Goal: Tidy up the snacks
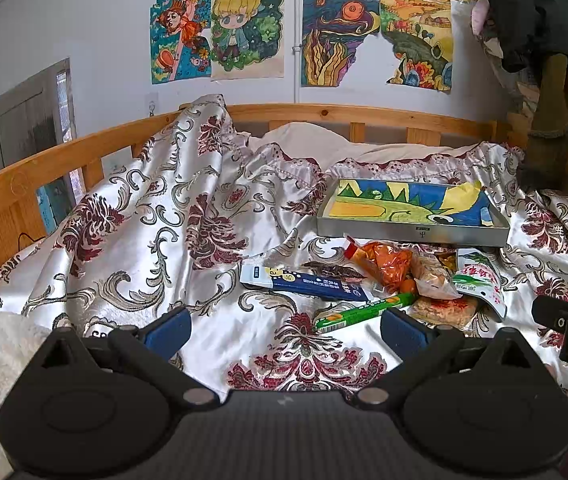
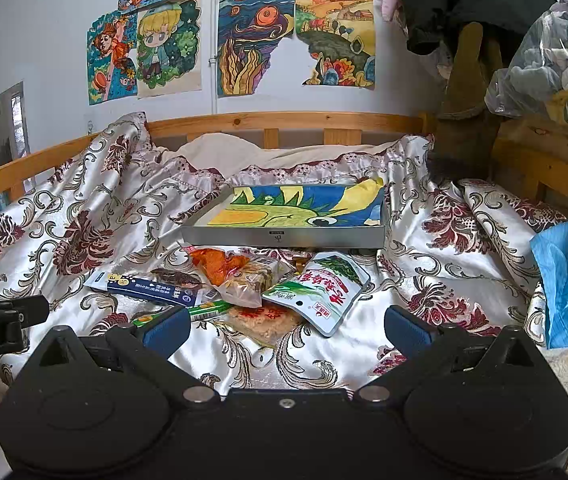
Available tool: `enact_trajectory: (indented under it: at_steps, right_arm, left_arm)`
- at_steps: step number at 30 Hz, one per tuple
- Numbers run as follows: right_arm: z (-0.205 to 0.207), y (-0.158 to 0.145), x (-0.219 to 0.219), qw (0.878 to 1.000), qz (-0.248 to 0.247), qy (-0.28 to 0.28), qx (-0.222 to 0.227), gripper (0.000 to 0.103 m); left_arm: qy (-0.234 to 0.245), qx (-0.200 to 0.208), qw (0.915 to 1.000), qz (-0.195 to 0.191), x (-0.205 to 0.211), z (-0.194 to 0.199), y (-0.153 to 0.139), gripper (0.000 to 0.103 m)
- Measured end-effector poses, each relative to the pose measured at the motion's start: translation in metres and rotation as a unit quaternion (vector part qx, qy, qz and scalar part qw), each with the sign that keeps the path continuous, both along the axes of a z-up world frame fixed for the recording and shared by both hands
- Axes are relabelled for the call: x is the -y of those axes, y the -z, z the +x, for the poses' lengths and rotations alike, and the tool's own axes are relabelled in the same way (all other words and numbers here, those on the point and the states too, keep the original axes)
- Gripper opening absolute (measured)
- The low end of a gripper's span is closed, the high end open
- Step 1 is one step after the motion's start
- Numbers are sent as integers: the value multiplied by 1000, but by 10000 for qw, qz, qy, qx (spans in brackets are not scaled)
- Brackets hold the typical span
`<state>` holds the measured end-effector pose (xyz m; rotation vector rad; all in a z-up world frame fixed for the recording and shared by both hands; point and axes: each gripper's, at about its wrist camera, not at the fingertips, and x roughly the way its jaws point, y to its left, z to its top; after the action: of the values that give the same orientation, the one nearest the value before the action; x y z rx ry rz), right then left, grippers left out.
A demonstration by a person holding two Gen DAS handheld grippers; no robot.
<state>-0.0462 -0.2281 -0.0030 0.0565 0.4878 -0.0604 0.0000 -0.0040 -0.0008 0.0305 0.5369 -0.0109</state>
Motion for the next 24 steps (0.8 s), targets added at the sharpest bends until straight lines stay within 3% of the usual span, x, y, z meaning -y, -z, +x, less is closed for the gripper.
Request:
enact_trajectory:
  at_steps: [24]
  right_arm:
    - [-1,0,0,10000,12,1,7,102]
  left_arm:
    - [-2,-15,10000,-18,-1,0,0,103]
